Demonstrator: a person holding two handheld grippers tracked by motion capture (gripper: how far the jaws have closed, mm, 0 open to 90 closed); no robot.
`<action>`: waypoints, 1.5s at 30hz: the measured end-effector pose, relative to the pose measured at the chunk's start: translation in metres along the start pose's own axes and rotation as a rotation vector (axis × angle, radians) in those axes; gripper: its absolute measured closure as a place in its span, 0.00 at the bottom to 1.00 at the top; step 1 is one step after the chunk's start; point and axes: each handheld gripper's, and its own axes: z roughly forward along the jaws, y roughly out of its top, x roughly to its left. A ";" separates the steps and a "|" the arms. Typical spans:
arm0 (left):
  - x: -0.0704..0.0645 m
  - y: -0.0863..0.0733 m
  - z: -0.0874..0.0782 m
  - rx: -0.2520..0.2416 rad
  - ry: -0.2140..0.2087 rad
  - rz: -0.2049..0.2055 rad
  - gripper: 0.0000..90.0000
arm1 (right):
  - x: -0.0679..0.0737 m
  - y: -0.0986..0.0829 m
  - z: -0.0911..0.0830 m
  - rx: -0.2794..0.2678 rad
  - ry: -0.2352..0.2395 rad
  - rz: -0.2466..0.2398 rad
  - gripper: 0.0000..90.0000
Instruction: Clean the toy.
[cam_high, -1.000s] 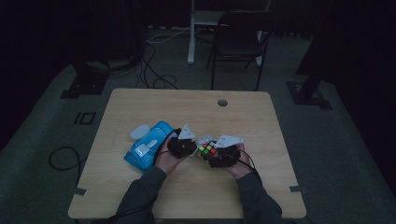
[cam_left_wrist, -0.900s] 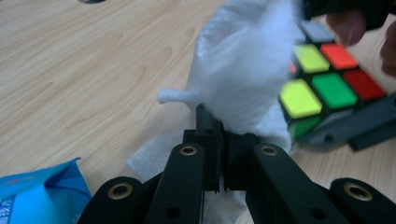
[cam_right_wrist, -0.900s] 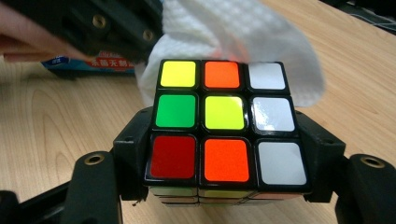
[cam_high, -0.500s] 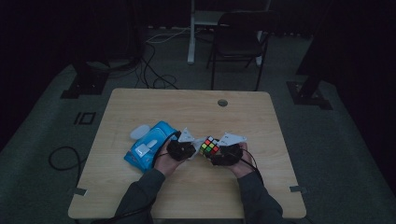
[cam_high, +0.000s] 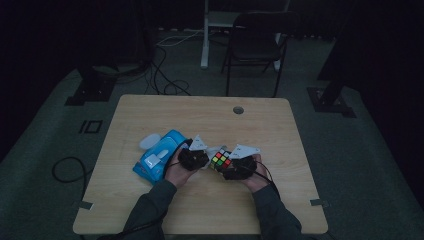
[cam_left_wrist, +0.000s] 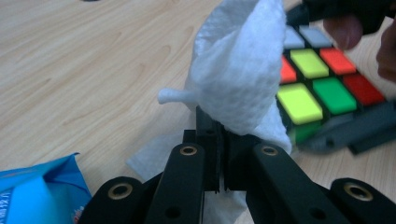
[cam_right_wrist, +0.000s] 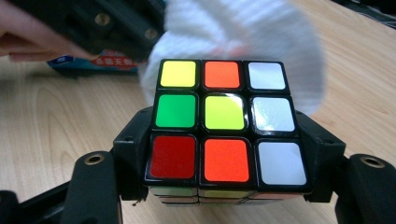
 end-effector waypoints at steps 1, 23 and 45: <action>0.001 0.000 0.000 -0.006 -0.002 -0.005 0.98 | 0.001 0.000 0.001 -0.001 0.004 -0.003 0.38; 0.003 -0.007 0.011 0.012 -0.003 -0.015 0.97 | 0.001 0.003 -0.003 -0.013 0.002 -0.012 0.38; -0.011 -0.012 0.000 -0.003 0.030 0.019 0.97 | -0.011 0.001 -0.010 -0.030 -0.030 0.038 0.38</action>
